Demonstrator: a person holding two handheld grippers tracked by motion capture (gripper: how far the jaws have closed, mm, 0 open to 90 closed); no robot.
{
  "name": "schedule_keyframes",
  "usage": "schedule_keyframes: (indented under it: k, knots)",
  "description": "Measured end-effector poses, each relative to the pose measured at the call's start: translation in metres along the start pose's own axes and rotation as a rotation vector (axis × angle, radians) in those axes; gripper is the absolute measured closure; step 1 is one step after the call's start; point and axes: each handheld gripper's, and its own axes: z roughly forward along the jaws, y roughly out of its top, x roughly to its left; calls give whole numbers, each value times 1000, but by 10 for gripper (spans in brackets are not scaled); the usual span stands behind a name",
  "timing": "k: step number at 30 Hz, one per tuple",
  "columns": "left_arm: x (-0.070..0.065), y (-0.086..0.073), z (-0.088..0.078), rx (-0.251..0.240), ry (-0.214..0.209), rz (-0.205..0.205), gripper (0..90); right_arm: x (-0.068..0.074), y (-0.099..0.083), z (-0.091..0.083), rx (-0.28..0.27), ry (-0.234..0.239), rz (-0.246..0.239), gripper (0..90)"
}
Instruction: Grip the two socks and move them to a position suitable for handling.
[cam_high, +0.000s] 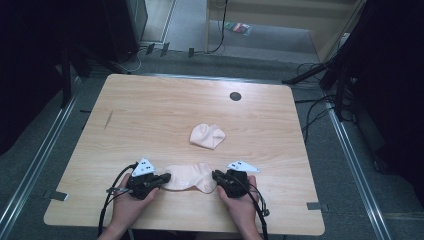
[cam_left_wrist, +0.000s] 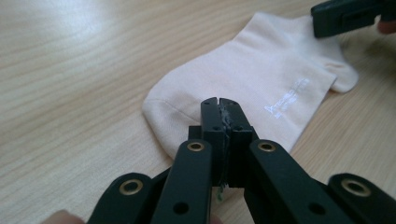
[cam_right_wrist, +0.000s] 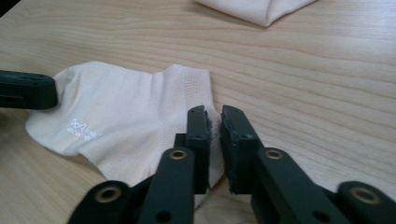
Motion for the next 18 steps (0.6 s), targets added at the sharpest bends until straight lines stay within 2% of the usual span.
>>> schedule_keyframes:
  k: [9,11,15,17,18]
  knots:
    - [0,-1,-2,12,5,-1,900,-10,3,-14,12,-20,6,883]
    - [1,-1,-2,12,-7,-16,900,-12,2,-17,9,-36,8,885]
    - [3,-2,-2,3,-39,-54,900,-15,1,-19,4,-11,32,882]
    - [3,-2,-3,-4,-44,-50,900,-14,0,-18,7,5,29,847]
    - [4,-2,-4,-20,-63,-64,832,-14,1,-18,0,12,23,713]
